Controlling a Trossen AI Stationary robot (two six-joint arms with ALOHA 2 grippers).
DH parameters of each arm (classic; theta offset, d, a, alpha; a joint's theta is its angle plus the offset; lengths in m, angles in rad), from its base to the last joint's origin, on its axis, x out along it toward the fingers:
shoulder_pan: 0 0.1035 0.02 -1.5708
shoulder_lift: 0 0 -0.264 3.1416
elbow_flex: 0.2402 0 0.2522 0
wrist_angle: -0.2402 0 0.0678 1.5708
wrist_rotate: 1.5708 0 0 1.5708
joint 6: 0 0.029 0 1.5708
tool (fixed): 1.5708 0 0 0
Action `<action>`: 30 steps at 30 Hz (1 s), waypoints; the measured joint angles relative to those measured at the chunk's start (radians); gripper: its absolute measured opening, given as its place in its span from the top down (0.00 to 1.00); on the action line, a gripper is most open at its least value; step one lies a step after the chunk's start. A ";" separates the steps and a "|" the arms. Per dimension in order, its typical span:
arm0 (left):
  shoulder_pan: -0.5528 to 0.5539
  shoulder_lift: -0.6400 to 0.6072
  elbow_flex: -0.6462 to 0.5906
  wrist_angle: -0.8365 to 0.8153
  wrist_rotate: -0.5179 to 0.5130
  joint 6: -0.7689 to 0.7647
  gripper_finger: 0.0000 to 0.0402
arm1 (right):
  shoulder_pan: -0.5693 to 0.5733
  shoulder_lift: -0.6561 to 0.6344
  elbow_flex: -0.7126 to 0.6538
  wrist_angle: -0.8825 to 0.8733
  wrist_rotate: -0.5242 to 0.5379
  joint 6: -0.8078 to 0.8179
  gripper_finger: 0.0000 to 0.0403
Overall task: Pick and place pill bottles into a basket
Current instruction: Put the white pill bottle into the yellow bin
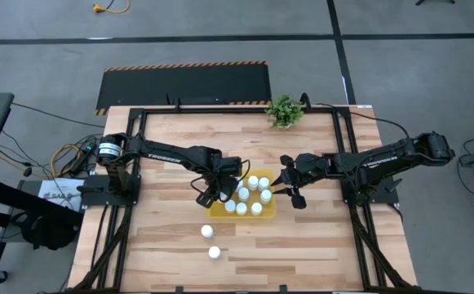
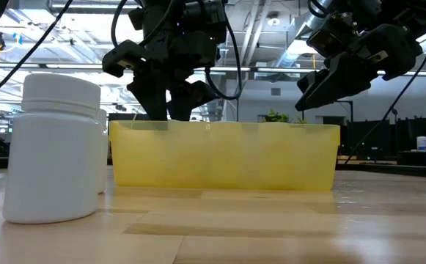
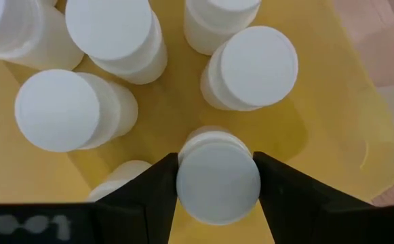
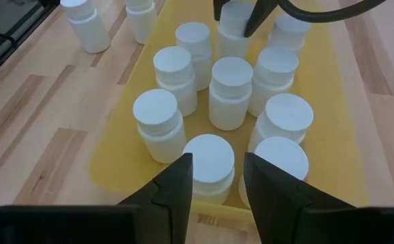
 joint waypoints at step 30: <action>0.000 0.000 0.000 0.016 0.029 0.001 0.56 | 0.000 0.000 0.000 0.000 -0.001 0.000 0.69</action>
